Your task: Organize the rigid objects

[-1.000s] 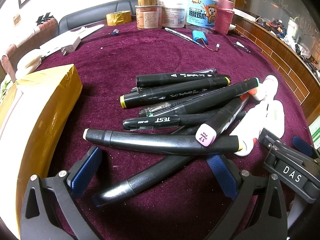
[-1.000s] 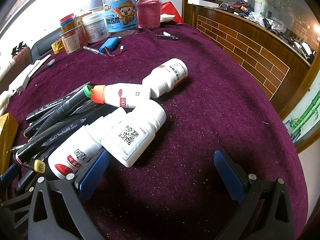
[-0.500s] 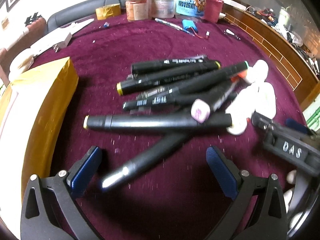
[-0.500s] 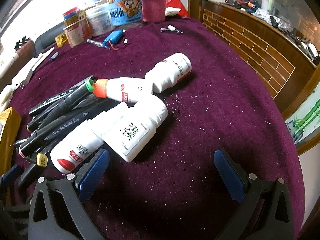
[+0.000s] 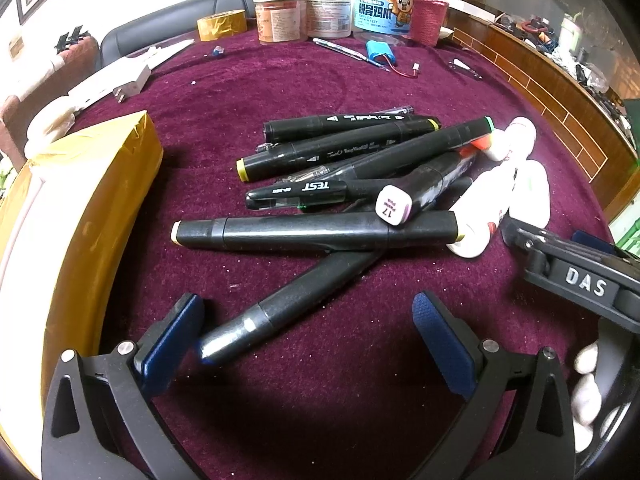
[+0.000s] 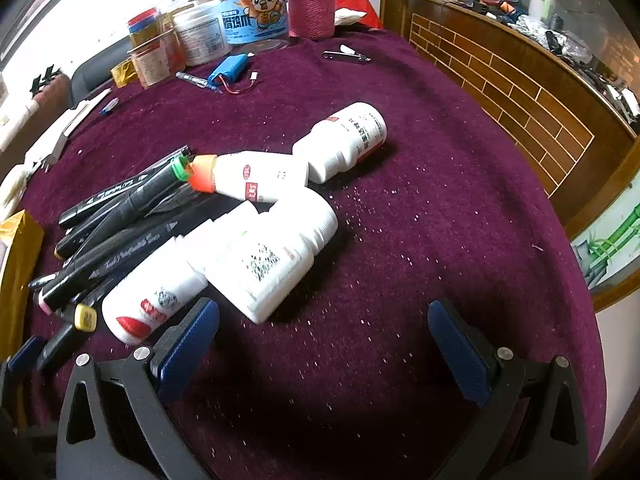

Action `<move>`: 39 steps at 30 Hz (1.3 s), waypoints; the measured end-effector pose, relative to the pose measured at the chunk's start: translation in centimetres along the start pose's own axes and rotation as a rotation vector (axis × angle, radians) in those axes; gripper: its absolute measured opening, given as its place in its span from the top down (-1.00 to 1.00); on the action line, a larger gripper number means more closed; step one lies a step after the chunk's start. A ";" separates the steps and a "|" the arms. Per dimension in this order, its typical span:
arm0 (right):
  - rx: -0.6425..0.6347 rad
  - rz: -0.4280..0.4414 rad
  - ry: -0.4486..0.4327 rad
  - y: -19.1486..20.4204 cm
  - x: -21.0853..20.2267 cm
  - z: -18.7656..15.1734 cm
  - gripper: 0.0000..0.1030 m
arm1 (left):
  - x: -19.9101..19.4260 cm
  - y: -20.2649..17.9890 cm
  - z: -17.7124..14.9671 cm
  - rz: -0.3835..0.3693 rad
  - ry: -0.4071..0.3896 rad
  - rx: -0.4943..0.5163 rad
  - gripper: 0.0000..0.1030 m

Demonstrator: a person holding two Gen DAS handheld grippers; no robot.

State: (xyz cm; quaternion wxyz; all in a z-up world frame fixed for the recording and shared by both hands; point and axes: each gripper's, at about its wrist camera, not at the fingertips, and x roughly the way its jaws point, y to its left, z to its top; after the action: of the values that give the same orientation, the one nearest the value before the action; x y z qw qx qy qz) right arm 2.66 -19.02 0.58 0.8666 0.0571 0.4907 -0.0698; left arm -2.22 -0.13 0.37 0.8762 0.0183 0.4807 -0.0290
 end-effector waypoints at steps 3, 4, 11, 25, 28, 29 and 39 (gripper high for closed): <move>0.096 0.015 -0.125 -1.8 -2.2 -1.0 -0.90 | 0.1 0.2 0.0 -0.004 0.000 0.000 -1.00; 0.129 0.015 -0.185 -2.4 -3.1 -1.3 -0.90 | 0.1 0.2 0.0 -0.002 0.000 0.000 -1.00; 0.249 0.083 -0.272 -4.9 -2.8 -0.7 -0.67 | 0.2 0.1 0.2 0.008 0.001 -0.020 -1.00; 0.280 0.172 -0.242 -6.0 -1.9 -1.0 -0.58 | -3.1 0.5 2.3 0.000 -0.118 0.274 -0.92; 0.302 0.186 -0.227 -6.4 -1.6 -1.0 -0.58 | -0.7 -0.6 2.6 0.005 -0.063 0.380 -0.83; 0.303 0.189 -0.225 -6.5 -1.6 -1.0 -0.58 | -0.1 -0.9 2.6 0.000 -0.034 0.396 -0.78; 0.298 0.211 -0.210 -6.4 -1.6 -1.1 -0.59 | -4.0 -1.7 1.3 -0.293 0.014 0.414 0.13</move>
State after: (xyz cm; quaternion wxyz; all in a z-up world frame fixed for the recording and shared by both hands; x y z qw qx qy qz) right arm -0.20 -25.06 1.16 0.8975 0.2280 0.3732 -0.0562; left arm -3.36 -1.76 4.48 0.8369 0.1277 0.4681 -0.2533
